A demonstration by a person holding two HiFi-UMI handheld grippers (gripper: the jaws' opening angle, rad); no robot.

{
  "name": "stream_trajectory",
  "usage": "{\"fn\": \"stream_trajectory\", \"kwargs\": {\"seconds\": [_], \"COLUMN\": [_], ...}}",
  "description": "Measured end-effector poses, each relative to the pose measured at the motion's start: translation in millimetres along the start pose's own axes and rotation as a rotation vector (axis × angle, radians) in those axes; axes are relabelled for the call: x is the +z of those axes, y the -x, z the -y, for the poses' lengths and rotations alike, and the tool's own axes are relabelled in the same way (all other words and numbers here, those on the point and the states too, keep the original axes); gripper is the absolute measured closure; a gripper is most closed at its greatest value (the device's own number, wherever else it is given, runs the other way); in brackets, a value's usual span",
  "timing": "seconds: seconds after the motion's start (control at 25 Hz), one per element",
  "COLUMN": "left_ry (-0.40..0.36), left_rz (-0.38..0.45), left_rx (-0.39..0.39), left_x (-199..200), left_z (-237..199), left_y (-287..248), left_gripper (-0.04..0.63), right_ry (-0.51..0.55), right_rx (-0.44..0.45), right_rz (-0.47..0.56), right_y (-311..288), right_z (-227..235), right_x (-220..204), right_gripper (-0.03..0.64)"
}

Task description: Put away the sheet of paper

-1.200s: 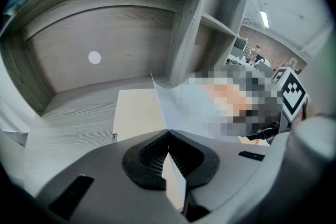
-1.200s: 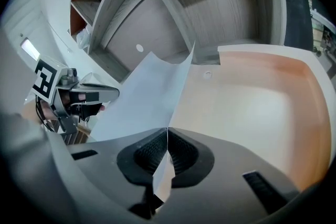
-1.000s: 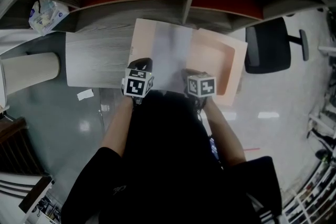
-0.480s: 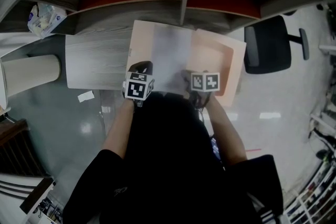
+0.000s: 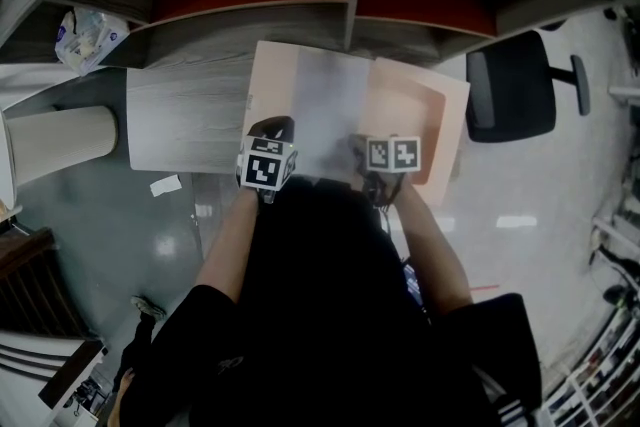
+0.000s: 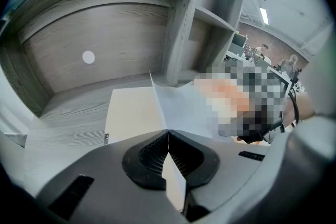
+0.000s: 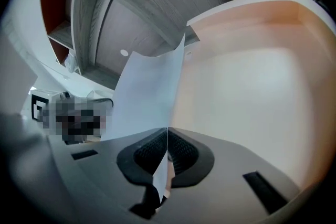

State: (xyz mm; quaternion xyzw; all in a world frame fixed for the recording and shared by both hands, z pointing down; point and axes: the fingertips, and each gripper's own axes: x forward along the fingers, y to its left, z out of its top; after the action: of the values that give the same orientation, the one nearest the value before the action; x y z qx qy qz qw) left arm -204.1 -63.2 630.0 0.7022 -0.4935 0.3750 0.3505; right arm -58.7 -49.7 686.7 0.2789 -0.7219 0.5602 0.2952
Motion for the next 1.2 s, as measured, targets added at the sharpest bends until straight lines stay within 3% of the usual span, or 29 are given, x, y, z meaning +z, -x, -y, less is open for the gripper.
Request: {"fn": "stream_trajectory", "kwargs": {"seconds": [1.2], "left_ry": [-0.027], "left_rz": [-0.027], "left_rx": [-0.029], "left_x": [6.2], "left_z": [17.3], "left_y": [-15.5], "left_gripper": [0.551], "right_ry": [-0.077], "right_rx": [-0.042], "right_rz": [-0.024], "right_y": [7.8], "right_z": [25.3], "right_x": [-1.4], "right_gripper": [0.598]}}
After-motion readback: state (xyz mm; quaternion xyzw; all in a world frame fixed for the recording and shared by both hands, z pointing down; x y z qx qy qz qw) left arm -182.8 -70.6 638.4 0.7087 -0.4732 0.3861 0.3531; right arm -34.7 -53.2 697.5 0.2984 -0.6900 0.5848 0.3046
